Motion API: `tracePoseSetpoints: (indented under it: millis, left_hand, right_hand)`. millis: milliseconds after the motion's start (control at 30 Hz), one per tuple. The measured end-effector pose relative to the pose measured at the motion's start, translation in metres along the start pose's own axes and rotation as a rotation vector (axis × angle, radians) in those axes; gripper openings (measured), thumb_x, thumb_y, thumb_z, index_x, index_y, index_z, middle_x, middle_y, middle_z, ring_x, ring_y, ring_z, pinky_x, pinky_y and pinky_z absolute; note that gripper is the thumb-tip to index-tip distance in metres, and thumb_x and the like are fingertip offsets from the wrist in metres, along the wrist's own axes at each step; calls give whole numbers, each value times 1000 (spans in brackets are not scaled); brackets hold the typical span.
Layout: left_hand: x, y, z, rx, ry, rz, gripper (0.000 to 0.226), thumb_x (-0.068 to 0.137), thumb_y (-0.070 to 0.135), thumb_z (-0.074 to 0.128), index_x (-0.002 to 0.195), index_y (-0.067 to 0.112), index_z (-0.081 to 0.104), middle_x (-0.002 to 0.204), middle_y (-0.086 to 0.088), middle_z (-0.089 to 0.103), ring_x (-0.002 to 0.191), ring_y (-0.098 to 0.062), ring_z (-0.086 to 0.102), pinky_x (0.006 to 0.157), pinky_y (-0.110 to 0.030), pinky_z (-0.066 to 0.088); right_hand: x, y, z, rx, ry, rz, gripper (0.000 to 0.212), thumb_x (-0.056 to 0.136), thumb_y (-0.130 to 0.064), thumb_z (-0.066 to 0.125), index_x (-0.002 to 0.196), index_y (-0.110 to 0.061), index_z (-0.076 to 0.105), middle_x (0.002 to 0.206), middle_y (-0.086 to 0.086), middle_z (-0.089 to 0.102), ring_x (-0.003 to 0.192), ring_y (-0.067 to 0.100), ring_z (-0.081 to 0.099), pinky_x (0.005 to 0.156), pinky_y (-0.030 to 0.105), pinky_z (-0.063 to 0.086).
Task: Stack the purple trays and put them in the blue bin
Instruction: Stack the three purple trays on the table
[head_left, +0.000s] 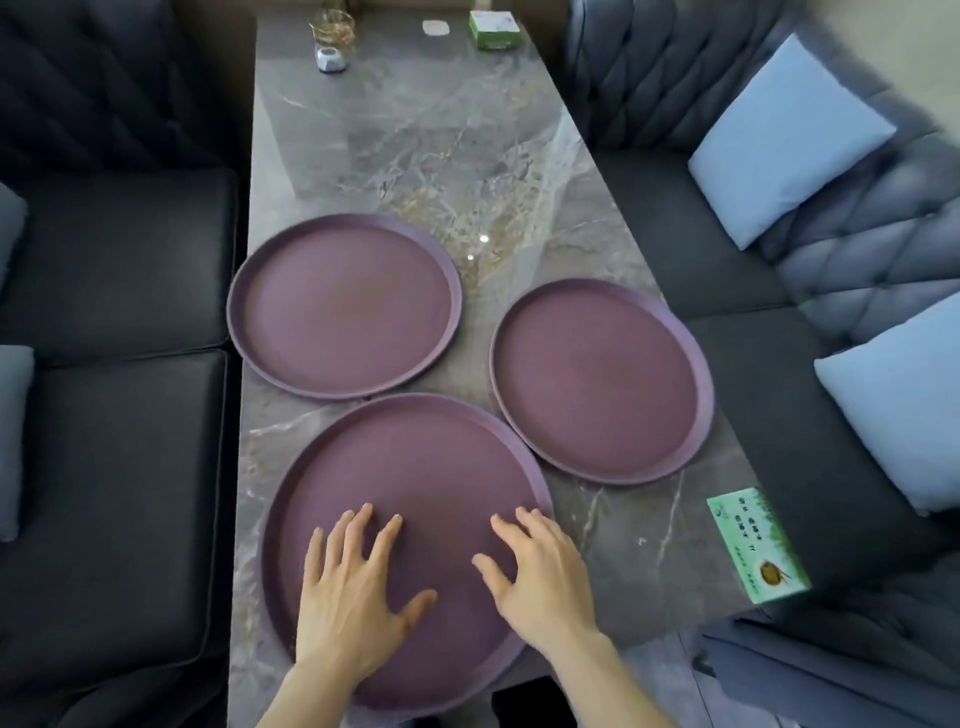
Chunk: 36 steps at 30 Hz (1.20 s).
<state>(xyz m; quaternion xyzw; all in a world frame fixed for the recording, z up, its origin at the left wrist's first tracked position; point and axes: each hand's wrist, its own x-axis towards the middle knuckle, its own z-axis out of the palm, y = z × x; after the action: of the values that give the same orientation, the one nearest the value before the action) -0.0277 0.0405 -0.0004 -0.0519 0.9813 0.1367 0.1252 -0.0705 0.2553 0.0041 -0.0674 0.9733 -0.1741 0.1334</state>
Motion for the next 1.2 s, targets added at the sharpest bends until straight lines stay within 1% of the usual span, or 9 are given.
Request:
tracePoseSetpoints:
  millis: [33, 100, 200, 300, 433, 667, 767, 933, 1200]
  left_hand:
    - [8, 7, -3, -11, 73, 32, 82, 70, 72, 57, 136, 24, 60, 144, -8, 53, 135, -33, 48, 115, -50, 28]
    - [33, 26, -13, -93, 131, 17, 64, 79, 62, 59, 130, 23, 63, 134, -3, 60, 124, -29, 55, 106, -46, 40]
    - [75, 60, -33, -271, 141, -54, 54, 86, 49, 66, 133, 25, 58, 129, 2, 60, 118, -27, 57, 92, -43, 46]
    - [127, 101, -46, -449, 110, -156, 55, 88, 51, 61, 138, 32, 50, 133, 7, 54, 121, -20, 54, 90, -39, 47]
    - [190, 140, -51, -598, 47, -287, 62, 87, 51, 62, 142, 30, 45, 143, 2, 48, 127, -18, 51, 92, -37, 45]
    - [242, 169, -36, -637, -41, -460, 89, 79, 50, 72, 154, 23, 32, 147, -5, 46, 135, -24, 47, 106, -41, 42]
    - [251, 176, -32, -601, -31, -498, 93, 76, 47, 77, 153, 16, 36, 147, -7, 50, 136, -27, 47, 107, -43, 42]
    - [254, 186, -40, -745, 20, -574, 85, 75, 39, 80, 150, 20, 44, 145, -3, 56, 130, -23, 56, 105, -41, 46]
    - [211, 161, -77, -769, 199, -544, 54, 77, 38, 75, 130, 31, 65, 117, 7, 73, 109, -13, 66, 94, -35, 49]
  right_hand:
    - [8, 5, -9, 60, 103, 19, 47, 86, -57, 51, 124, -31, 64, 124, -5, 65, 117, 19, 57, 93, 33, 47]
    - [26, 24, -31, 198, 282, 75, 24, 86, -43, 61, 99, -27, 73, 88, -9, 69, 83, 16, 66, 71, 31, 53]
    - [56, 61, -67, 267, 419, 214, 4, 82, -29, 70, 83, -26, 73, 72, -8, 65, 64, 16, 64, 58, 33, 53]
    - [92, 112, -103, 308, 440, 365, 8, 84, -27, 68, 89, -25, 74, 79, -6, 68, 70, 14, 66, 64, 32, 54]
    - [138, 171, -139, 343, 438, 538, 23, 86, -28, 66, 107, -21, 71, 103, 6, 67, 92, 26, 65, 75, 32, 46]
    - [198, 223, -159, 304, 261, 663, 65, 88, -38, 64, 147, -23, 41, 149, 9, 40, 132, 34, 41, 96, 49, 43]
    - [212, 227, -155, 385, 221, 690, 69, 87, -38, 66, 149, -24, 37, 145, 12, 43, 131, 34, 42, 97, 50, 43]
    - [216, 228, -158, 415, 259, 757, 63, 88, -37, 66, 144, -18, 44, 136, 15, 53, 128, 36, 43, 95, 50, 43]
    - [169, 191, -169, 336, 394, 798, 53, 89, -30, 65, 136, -11, 53, 130, 19, 55, 119, 40, 52, 95, 51, 44]
